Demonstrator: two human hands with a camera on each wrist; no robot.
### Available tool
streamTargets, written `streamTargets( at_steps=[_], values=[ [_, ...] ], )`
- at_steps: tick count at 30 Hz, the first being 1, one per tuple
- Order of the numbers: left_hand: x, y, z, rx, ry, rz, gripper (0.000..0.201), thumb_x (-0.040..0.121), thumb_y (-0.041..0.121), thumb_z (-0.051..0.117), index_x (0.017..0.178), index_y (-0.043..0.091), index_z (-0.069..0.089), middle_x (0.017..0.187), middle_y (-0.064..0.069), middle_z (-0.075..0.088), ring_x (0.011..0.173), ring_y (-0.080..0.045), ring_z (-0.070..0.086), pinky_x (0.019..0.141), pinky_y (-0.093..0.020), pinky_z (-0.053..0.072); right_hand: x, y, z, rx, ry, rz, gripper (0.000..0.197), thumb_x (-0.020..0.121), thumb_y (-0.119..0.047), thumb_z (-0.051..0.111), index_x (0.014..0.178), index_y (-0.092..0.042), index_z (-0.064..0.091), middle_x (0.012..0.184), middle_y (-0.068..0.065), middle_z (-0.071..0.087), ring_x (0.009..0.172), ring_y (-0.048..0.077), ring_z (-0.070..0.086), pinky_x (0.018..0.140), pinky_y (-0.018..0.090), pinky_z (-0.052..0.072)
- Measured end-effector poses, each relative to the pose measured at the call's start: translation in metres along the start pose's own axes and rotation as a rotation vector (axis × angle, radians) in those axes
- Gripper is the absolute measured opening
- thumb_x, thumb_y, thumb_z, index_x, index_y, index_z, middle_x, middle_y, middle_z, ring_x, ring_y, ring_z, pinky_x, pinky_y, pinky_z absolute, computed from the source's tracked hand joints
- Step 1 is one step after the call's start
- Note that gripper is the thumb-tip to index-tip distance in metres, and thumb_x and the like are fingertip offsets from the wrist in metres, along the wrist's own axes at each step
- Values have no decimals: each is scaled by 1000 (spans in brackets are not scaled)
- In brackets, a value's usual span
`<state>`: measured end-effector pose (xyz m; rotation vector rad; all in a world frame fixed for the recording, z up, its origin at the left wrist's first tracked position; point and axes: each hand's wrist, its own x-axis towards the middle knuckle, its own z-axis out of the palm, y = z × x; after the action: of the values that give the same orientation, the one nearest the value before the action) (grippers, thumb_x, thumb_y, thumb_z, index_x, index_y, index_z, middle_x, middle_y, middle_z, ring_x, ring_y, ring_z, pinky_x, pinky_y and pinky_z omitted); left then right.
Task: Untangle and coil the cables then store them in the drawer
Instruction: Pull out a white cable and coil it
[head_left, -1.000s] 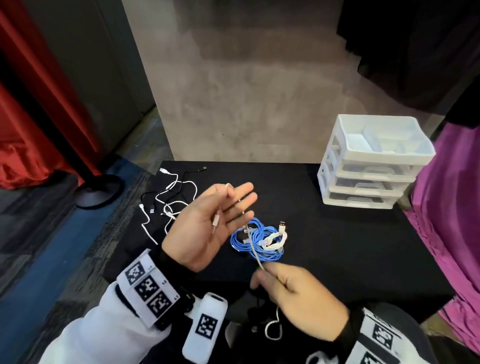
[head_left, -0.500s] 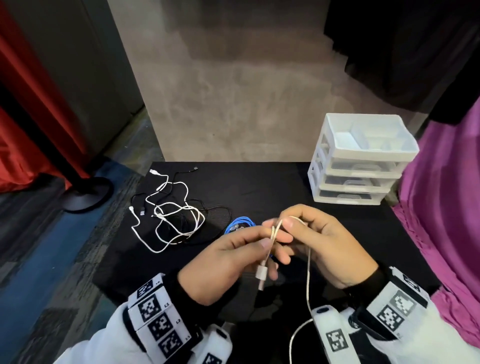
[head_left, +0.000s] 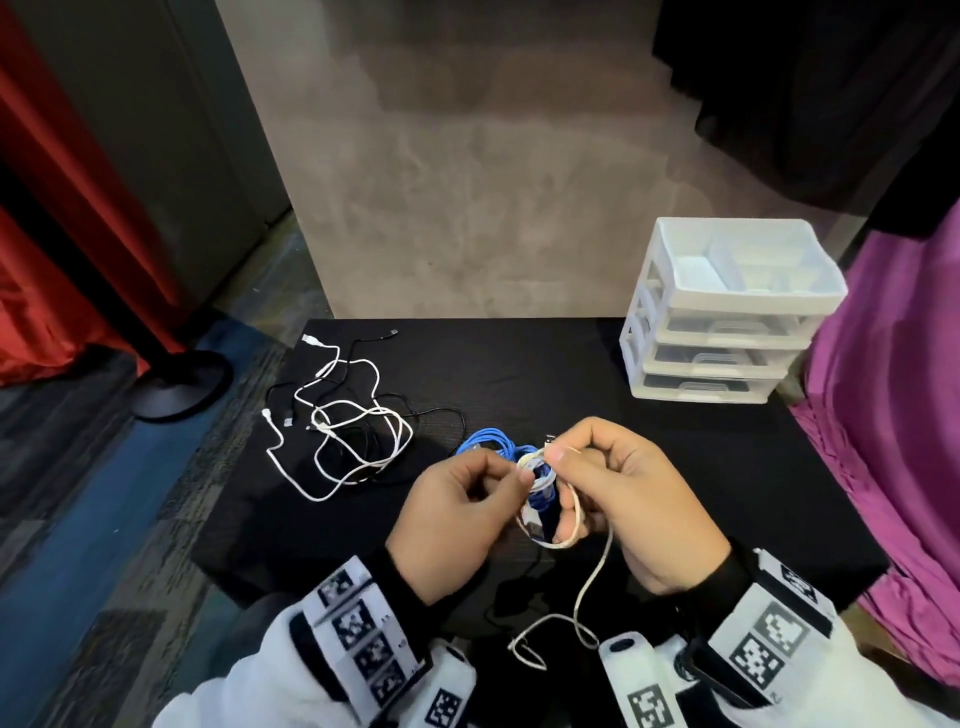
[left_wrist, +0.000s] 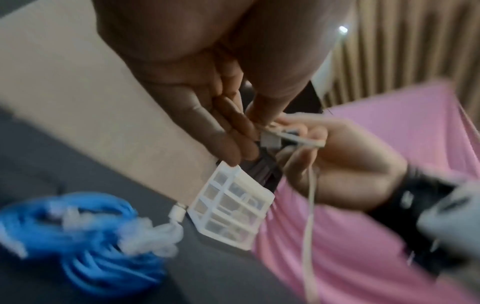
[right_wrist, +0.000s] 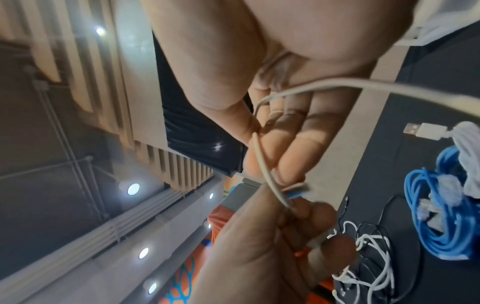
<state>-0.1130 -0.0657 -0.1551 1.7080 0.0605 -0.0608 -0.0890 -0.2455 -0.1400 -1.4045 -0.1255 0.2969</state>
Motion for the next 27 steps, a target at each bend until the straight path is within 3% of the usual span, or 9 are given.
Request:
streamTargets(
  at_steps=[2,4,7,9,11,16,20,24,27],
  values=[
    [2,-12,-1,345,34,175,18,94,26,69,78,23,62,62,8,63,54,-9,55,60,-30,50,-2,3,2,-63,7,-40,19,99,-7,65,84,3,59,58,15,56,45,27,56,48,29,48],
    [4,-15,-1,443,-4,217,18,94,28,65,79,23,57,66,3,67,59,-13,60,63,-35,51,-2,4,2,-133,5,-87,18,99,-7,65,86,5,60,58,13,56,46,27,54,52,30,48],
    [3,-4,-3,-16,-165,-20,26,89,38,71,75,19,60,86,-21,71,74,-25,60,75,-39,49,1,5,-4,-168,20,-125,17,99,-9,67,86,2,64,58,7,54,45,22,49,52,32,44],
    [1,5,-5,-391,-203,-219,28,92,35,69,82,9,64,86,-21,71,81,-25,66,79,-34,54,1,5,-6,-149,-7,-135,16,99,-11,67,88,0,66,61,7,54,50,22,50,53,33,45],
    [-1,14,-6,-604,-225,-325,32,97,31,59,81,4,62,77,-16,67,69,-21,68,75,-32,59,-1,5,-5,-129,-55,-140,14,100,-13,66,91,-2,67,65,11,56,53,27,51,51,34,47],
    [-6,23,0,-811,-315,-416,31,104,28,49,86,8,63,85,-5,60,44,-5,38,60,-25,52,1,9,2,-52,-62,-124,16,99,-15,65,91,-2,67,80,18,71,64,30,52,52,32,48],
    [-2,26,-4,-877,-279,-361,24,103,23,45,84,12,56,85,-3,55,43,-5,28,53,-23,42,8,19,-1,-94,-21,-81,17,102,-17,62,95,-4,70,71,22,58,54,26,47,43,28,39],
    [6,34,-20,-923,-154,-234,14,100,19,44,93,10,52,99,-4,66,56,-10,51,75,-30,53,14,42,-13,-276,24,-11,23,106,-17,57,91,-16,74,60,2,47,44,15,41,39,23,33],
    [12,33,-27,-903,-57,-147,20,104,17,41,92,8,54,120,-14,71,92,-20,73,96,-39,57,1,57,-7,-517,-88,-4,25,107,-25,55,95,-23,76,55,-6,52,46,9,44,46,22,37]
  ],
)
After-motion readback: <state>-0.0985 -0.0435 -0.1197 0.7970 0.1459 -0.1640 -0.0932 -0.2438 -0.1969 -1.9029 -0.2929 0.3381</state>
